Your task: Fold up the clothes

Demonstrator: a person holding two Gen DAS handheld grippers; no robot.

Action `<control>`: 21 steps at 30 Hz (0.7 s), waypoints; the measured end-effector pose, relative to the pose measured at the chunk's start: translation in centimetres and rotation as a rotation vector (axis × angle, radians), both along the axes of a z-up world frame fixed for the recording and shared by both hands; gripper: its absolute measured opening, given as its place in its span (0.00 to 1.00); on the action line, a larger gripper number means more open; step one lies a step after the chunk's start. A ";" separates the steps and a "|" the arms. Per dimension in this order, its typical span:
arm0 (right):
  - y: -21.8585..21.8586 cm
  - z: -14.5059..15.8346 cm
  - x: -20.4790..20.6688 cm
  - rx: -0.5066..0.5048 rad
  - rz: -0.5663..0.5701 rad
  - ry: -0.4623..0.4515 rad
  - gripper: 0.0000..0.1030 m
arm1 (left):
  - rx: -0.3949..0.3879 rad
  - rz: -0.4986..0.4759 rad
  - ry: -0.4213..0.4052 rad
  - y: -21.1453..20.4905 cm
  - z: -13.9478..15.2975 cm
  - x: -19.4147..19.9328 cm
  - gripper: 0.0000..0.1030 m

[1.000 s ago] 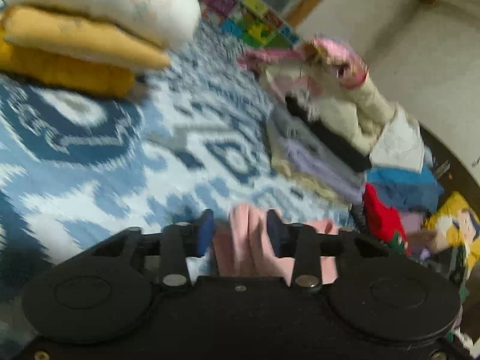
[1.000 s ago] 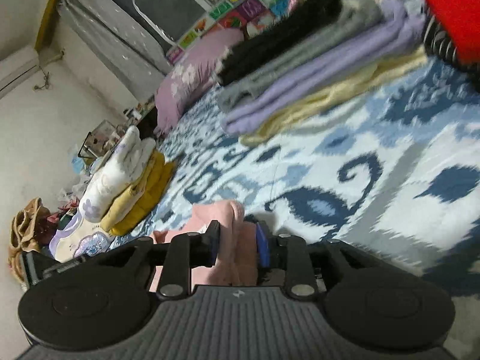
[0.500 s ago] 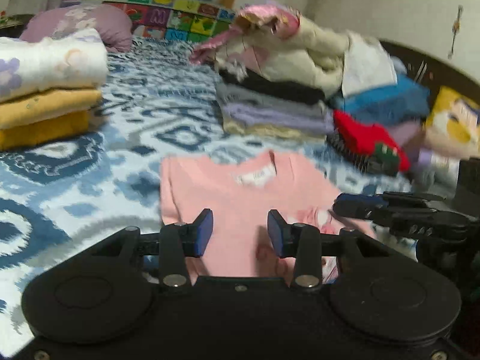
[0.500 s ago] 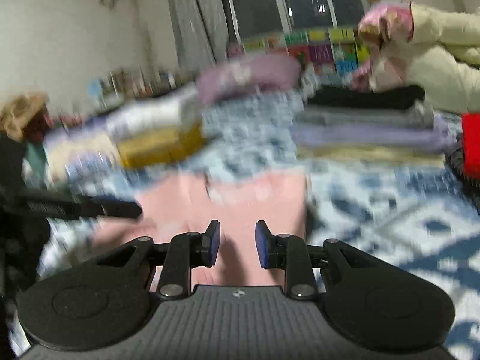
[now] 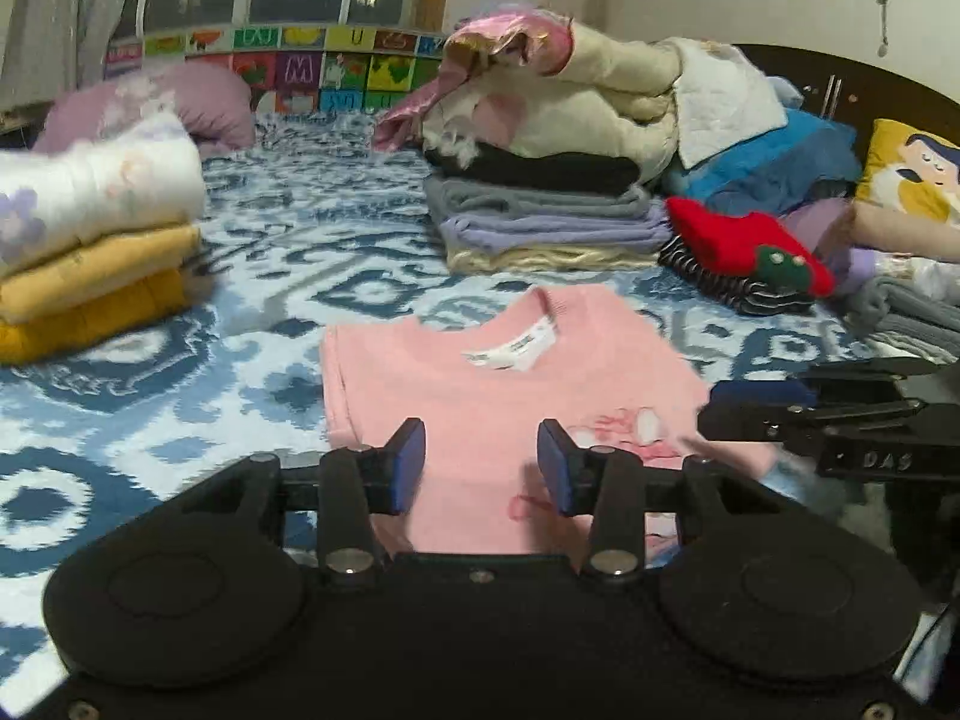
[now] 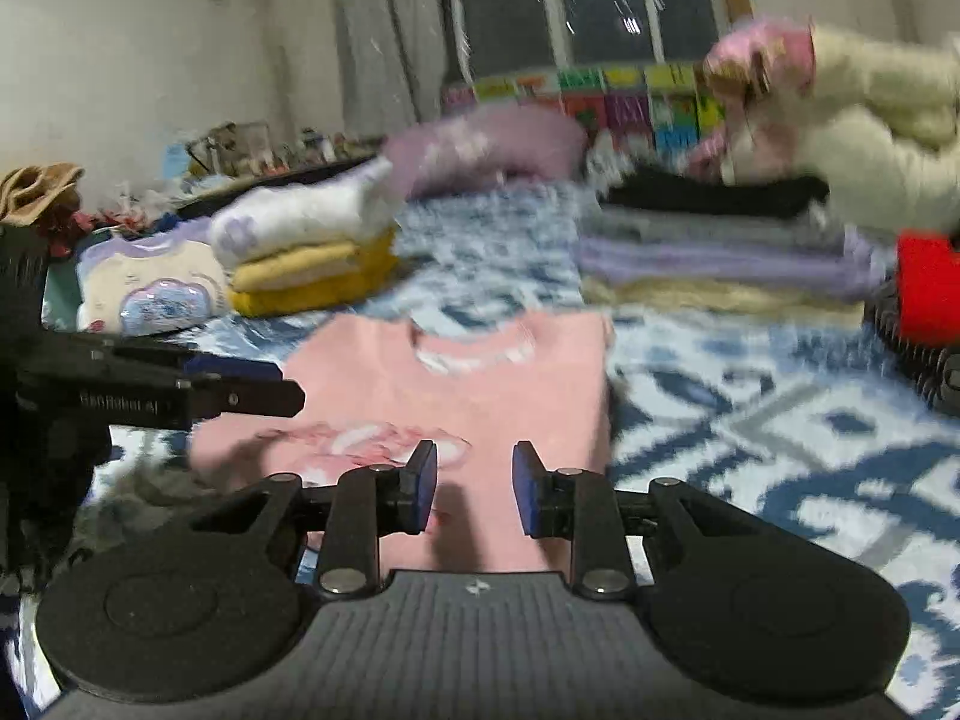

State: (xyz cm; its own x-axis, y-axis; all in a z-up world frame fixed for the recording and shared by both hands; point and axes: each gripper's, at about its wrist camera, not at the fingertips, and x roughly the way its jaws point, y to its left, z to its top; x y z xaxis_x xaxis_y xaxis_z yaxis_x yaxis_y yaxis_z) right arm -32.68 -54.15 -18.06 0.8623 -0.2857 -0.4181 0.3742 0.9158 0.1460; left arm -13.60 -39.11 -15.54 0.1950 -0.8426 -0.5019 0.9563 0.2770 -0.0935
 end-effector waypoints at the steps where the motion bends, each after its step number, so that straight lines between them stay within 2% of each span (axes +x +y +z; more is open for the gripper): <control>1: 0.8 0.2 -0.4 -0.022 0.008 -0.017 0.28 | 0.022 -0.014 -0.023 0.3 -0.2 -0.7 0.39; 2: 1.3 0.2 -0.3 -0.039 0.026 -0.011 0.28 | 0.051 -0.025 -0.046 0.3 -0.6 -1.3 0.40; 4: 2.2 -0.8 1.3 -0.068 0.051 0.093 0.28 | 0.123 -0.031 -0.088 -0.4 -2.1 -2.0 0.42; 5: 2.3 -1.5 1.9 -0.061 0.056 0.142 0.28 | 0.134 -0.037 -0.110 -0.7 -2.6 -2.2 0.42; 7: 2.5 -1.4 2.1 -0.083 0.055 0.152 0.28 | 0.134 -0.059 -0.117 -0.9 -2.3 -2.2 0.42; 9: 2.7 -0.8 1.7 -0.093 0.060 0.141 0.28 | 0.089 -0.070 -0.104 -0.6 -1.2 -1.4 0.43; 13: 3.8 0.3 1.6 -0.135 0.072 0.070 0.28 | -0.015 0.010 -0.038 -1.7 -0.2 2.6 0.42; 15: 4.2 0.6 2.0 -0.160 0.085 0.030 0.28 | -0.056 0.038 0.028 -2.5 -0.2 4.8 0.36; 17: 4.4 0.6 2.7 -0.178 0.094 0.015 0.28 | -0.052 0.051 0.079 -3.4 -0.8 6.1 0.36; 21: 3.6 -1.0 4.6 -0.119 0.112 0.099 0.28 | -0.022 0.071 0.165 -5.2 -2.4 8.3 0.29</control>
State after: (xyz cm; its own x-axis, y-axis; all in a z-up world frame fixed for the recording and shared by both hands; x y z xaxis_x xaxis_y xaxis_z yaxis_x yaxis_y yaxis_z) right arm -28.11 -50.57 -19.04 0.8476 -0.2432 -0.4716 0.2765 0.9610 0.0013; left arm -5.25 -44.31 -17.95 0.1711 -0.8409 -0.5134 0.9057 0.3394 -0.2540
